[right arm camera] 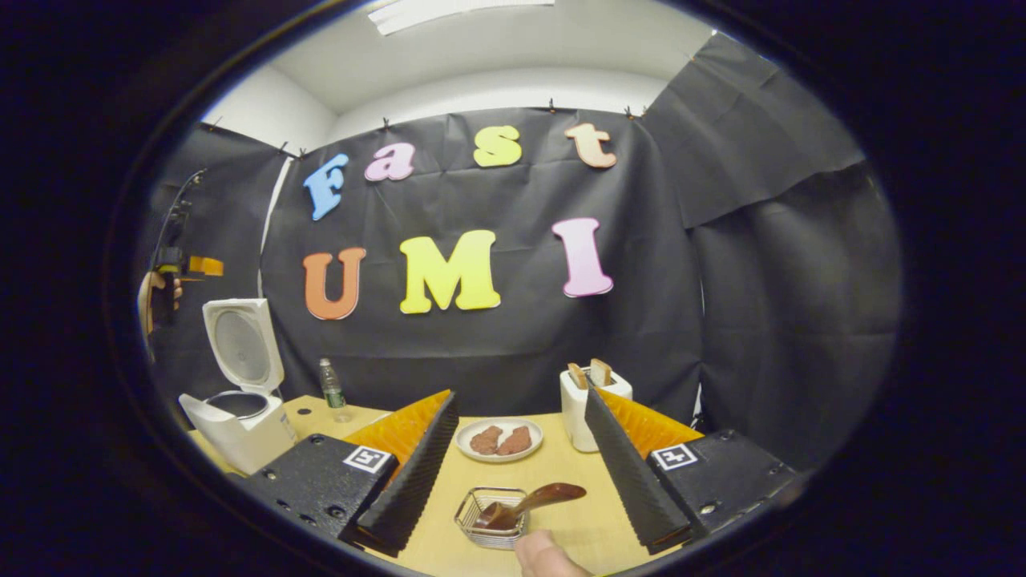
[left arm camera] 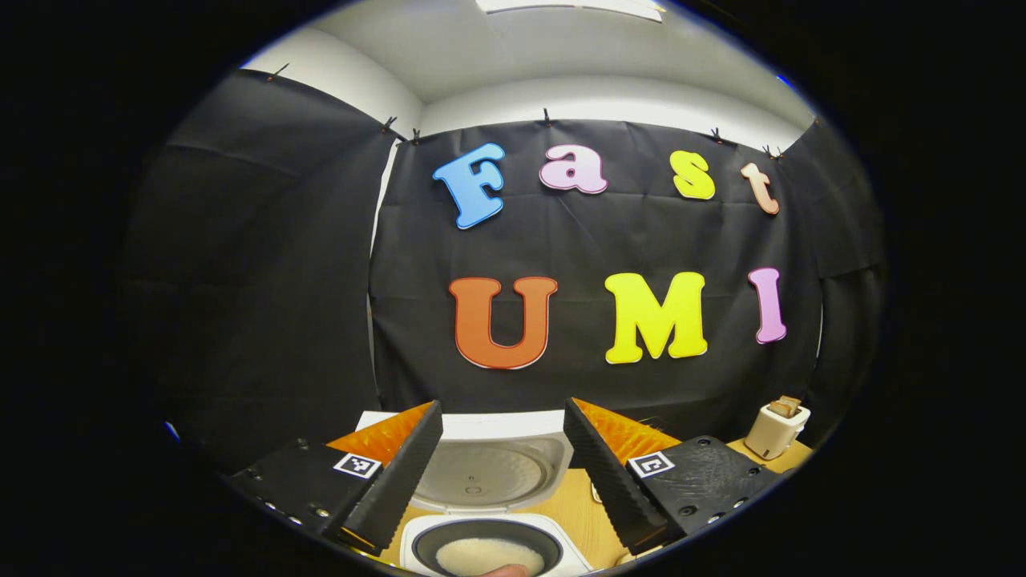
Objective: Close the left gripper, press the button to open the rice cooker; take a wooden spoon from the chopstick holder with the right hand, scoop a spoonful of rice and pour it into the rice cooker, then put the wooden spoon back into the chopstick holder.
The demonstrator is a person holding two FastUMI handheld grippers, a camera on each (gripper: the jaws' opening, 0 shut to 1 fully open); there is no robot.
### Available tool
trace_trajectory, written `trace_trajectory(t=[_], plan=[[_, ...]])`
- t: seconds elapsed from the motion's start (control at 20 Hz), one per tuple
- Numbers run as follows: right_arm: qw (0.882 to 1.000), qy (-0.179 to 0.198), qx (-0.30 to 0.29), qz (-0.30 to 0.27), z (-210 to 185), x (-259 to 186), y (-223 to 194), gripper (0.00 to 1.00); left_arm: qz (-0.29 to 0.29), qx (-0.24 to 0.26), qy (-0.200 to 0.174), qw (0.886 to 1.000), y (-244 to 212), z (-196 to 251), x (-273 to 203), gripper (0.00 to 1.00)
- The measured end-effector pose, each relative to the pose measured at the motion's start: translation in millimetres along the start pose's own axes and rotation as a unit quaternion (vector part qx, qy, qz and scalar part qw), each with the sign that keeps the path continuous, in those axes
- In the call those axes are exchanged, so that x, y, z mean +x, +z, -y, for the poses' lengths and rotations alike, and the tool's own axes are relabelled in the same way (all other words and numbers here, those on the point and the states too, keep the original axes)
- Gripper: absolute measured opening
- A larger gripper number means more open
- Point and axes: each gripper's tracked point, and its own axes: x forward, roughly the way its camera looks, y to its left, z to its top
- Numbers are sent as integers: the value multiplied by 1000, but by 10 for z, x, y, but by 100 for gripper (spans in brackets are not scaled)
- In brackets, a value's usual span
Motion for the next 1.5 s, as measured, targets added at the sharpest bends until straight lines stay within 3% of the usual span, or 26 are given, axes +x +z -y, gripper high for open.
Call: trace_trajectory(t=[0.05, 0.2, 0.25, 0.3, 0.35, 0.6, 0.9, 0.95, 1.05, 1.1, 1.2, 1.5], plan=[[1000, 9, -2, 2, -56, -43, -10, 96, 6, 2, 5, 1000, 17, -42, 129, 96], [1000, 26, -7, 3, -140, -95, -61, 100, 5, -8, 19, 1000, -64, -148, 521, 96], [1000, 25, -7, 4, -113, -111, -82, 96, -1, -11, 21, 1000, -158, -158, 627, 96], [1000, 26, -9, 5, -95, -124, -89, 100, -12, -10, 22, 1000, -283, -167, 714, 96], [1000, 24, -10, 7, -72, -142, -105, 96, -23, -4, 28, 999, -399, -202, 794, 96], [1000, 20, -10, -11, -23, -292, -201, 100, -81, 12, 38, 996, -698, -297, 979, 96], [999, 34, -2, -2, -139, -695, -49, 100, -124, -1, 60, 990, -763, -425, 787, 98], [999, 35, 1, 0, -152, -775, -32, 96, -136, -3, 60, 989, -772, -401, 719, 99], [999, 38, 5, 9, -189, -960, 17, 100, -148, -1, 59, 987, -784, -396, 571, 98], [999, 38, 8, 13, -197, -1043, 28, 96, -149, 0, 58, 987, -786, -376, 475, 98], [999, 42, 13, 15, -220, -1223, -7, 100, -152, -3, 56, 987, -815, -333, 301, 98], [998, 51, 22, 2, -184, -1606, -208, 100, -196, -14, 54, 979, -1245, -278, -217, 98]])
